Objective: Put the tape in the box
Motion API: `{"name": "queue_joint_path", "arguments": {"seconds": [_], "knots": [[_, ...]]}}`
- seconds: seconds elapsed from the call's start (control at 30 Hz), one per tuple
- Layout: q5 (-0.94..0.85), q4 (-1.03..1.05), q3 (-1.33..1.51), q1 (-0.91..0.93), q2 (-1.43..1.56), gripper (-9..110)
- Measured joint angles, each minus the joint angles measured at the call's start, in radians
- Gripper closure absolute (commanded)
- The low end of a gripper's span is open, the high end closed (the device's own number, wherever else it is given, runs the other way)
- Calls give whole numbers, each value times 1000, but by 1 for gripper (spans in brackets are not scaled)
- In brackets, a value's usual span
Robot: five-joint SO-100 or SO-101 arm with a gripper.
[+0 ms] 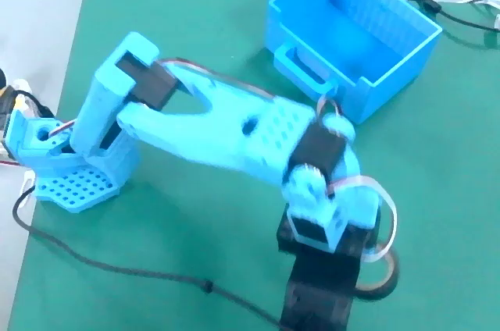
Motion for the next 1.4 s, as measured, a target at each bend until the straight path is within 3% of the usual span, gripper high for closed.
{"name": "queue_joint_path", "arguments": {"seconds": [0.37, 0.77, 1.4], "knots": [[54, 3, 2, -334, 295, 102], [161, 5, 2, -726, 337, 102], [264, -60, 2, -920, 140, 102]]}}
